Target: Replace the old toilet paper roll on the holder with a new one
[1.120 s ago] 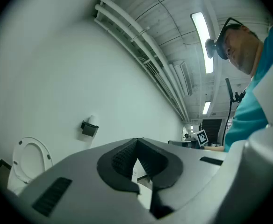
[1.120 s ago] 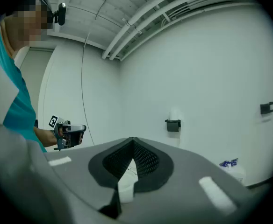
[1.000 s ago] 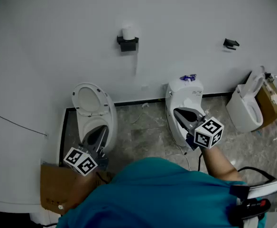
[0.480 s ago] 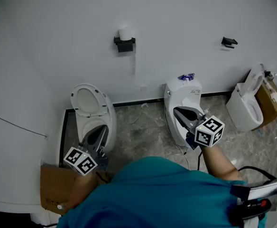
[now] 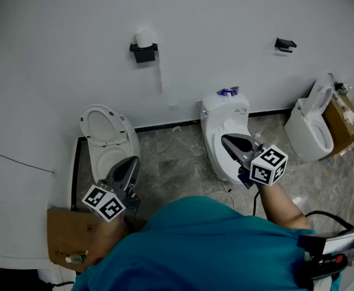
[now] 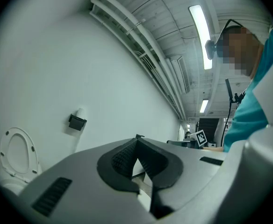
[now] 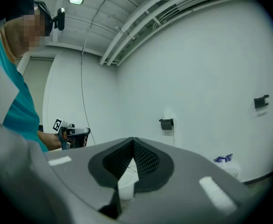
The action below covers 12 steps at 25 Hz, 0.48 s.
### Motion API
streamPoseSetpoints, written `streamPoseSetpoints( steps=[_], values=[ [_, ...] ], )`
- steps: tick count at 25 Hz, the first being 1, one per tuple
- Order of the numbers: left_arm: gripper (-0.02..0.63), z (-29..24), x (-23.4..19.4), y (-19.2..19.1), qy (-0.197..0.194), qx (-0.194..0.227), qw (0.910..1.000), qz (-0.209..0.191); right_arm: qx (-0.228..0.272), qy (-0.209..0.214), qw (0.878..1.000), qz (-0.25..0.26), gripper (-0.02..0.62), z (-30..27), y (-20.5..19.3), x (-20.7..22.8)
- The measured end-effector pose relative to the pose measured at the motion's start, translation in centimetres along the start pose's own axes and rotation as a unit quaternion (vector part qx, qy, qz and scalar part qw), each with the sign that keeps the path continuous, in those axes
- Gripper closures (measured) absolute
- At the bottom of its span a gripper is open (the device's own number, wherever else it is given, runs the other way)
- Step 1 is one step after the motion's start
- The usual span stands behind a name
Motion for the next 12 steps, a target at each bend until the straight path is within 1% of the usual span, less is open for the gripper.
streamPoseSetpoints(
  steps=[3,6,12],
  values=[
    [0.603,-1.7,1.4,-0.5,-0.005,-0.007,1.0,0.004,-0.002,0.003,1.0,-0.007,0.597,1.2,-0.1,1.4],
    [0.603,-2.8,2.0,-1.1,-0.009,-0.017,0.9998,0.008,-0.005,0.002,1.0,-0.014,0.597,1.5,-0.4,2.5],
    [0.603,-4.4,-0.1,-1.6,-0.015,-0.02,0.9995,0.019,-0.012,-0.002,1.0,-0.018,0.597,-0.1,-0.5,3.9]
  ],
)
Point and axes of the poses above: the fingertips, and each gripper's own axes: z backward along the fingers, x to its right, y out of its top, the point moved 3 cm from there along z, backward along the fingers, and after that the axes turned 11 degrees about -z, right-handed, at the moved point
